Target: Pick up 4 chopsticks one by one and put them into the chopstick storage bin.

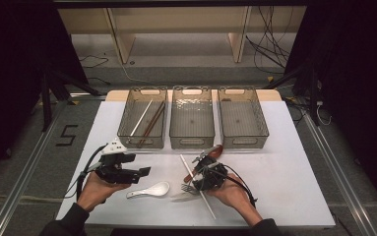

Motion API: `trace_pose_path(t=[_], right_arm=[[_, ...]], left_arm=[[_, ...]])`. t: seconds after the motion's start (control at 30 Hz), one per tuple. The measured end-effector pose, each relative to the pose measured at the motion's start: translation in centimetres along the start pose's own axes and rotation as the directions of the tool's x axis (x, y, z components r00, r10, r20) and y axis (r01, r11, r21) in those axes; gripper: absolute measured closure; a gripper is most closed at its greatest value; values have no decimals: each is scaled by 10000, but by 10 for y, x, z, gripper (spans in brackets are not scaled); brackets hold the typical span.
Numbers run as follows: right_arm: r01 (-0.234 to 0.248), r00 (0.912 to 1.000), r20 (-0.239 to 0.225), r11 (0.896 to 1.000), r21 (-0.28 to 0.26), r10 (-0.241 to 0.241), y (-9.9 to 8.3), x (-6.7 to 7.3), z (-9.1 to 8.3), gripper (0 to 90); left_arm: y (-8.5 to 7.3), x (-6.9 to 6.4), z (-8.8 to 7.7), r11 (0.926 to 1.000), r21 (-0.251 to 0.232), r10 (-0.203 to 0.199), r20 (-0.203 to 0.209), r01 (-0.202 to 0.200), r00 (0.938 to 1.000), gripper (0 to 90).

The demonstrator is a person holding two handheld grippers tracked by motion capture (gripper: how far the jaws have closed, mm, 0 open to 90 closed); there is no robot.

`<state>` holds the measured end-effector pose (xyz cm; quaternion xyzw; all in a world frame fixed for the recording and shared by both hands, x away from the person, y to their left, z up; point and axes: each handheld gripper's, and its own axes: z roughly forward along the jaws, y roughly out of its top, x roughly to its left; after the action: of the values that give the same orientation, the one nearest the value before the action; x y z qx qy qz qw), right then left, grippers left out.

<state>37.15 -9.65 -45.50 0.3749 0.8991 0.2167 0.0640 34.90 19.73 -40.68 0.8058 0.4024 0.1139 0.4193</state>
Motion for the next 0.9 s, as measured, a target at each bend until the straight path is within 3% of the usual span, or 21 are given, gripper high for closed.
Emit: trace_pose_path(t=[0.33, 0.57, 0.77, 0.9], right_arm=[[7, 10000, -50, 9991, 413, -5, 3, -1, 9, 685], [-59, 9998, 198, 9981, 607, 47, 4, -3, 12, 810], [80, 9993, 355, 9978, 660, -104, 4, -2, 11, 850], [296, 9994, 179, 9977, 602, -307, 4, -1, 9, 855]], left_arm=[[-4, -2, 0, 10000, -51, 63, -31, -63, 10000, 228], [-4, -5, 2, 9998, -11, 178, -23, -178, 9998, 228], [-5, -5, 3, 9996, 28, 268, -8, -268, 9996, 228], [-5, -4, 3, 9995, 55, 316, -24, -316, 9995, 228]])
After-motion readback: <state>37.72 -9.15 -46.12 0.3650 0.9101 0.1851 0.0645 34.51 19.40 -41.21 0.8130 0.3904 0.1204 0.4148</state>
